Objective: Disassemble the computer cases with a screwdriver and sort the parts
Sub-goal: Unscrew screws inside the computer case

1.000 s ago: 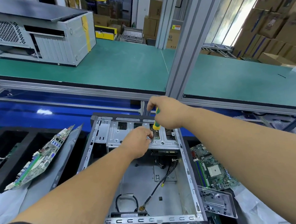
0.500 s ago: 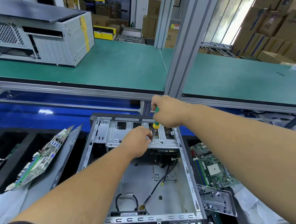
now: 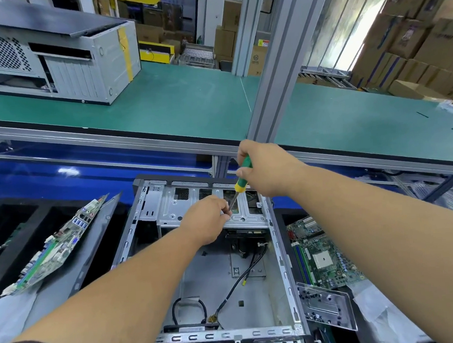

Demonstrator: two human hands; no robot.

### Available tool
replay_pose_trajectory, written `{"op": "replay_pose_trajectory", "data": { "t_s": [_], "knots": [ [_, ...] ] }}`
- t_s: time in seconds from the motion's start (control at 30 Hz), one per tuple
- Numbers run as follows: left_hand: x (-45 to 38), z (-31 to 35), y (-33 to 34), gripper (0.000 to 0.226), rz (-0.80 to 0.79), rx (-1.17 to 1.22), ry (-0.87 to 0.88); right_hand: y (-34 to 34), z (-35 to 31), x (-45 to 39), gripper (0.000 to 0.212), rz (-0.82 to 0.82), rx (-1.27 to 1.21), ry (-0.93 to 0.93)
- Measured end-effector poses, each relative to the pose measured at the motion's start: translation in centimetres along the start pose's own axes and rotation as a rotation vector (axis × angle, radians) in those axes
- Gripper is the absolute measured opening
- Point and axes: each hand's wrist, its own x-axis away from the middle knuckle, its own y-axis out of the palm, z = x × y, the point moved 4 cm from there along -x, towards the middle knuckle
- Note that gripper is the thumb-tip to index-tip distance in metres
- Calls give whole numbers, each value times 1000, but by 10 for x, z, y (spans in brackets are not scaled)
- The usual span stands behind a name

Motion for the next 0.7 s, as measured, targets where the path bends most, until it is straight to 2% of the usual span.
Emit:
{"op": "replay_pose_trajectory", "data": {
  "t_s": [0.2,0.43,0.7],
  "knots": [
    [3,0,-2,11,45,26,-20,-1,30,9,11,-46,99,56],
    [-2,-15,-13,8,128,430,-199,6,53,15,12,-17,168,74],
    [-2,-19,-17,10,192,453,-218,13,57,16,11,2,152,81]
  ]
}}
